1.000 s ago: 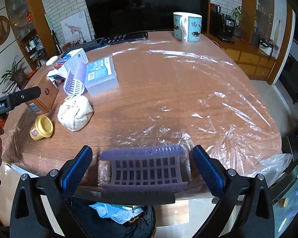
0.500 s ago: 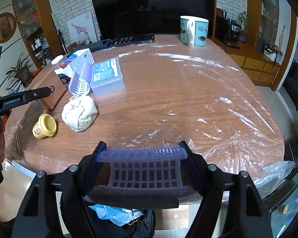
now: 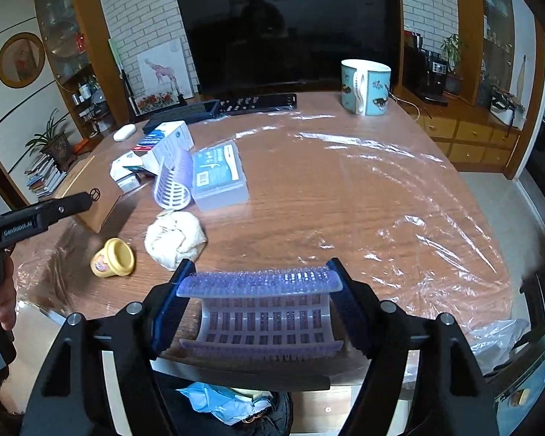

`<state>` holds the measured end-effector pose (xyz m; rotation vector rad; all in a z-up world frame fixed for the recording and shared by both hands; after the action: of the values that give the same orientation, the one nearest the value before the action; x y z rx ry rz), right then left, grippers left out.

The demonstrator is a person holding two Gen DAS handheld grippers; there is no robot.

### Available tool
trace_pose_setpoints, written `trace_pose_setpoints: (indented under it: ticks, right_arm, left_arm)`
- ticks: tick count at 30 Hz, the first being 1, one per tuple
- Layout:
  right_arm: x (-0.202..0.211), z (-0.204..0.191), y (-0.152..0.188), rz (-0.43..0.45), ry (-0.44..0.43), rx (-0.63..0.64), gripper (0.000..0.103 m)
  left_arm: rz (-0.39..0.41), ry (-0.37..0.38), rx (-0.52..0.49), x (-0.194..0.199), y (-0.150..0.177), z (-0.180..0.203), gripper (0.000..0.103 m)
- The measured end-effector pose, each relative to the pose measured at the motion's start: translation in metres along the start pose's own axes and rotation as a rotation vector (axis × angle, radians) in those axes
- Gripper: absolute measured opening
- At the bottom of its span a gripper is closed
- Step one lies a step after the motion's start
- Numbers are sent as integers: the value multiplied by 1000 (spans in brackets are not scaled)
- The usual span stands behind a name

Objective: Collect trash
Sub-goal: 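Carry the box and comb rack in both tools over the wastebasket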

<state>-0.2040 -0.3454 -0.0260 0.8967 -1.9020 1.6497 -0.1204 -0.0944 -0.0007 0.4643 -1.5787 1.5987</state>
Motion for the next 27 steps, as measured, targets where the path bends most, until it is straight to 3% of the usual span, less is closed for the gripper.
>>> trace_pose_setpoints:
  ticks: [27]
  right_arm:
    - [46, -39, 34, -6, -92, 91, 73]
  left_arm:
    - [-27, 9, -65, 57, 70, 34, 48]
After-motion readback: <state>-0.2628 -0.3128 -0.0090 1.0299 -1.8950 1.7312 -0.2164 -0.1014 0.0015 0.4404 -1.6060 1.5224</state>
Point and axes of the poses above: each gripper's, at about its wrist camera, not at the fingertips, and x roughly against the way its jaws point, z to its right, y to its underside, the point moved 8 cm from there along -x, roughly the way its jaws point, and after that the axes turned 1 degree about -y, right-handed, at the moved point
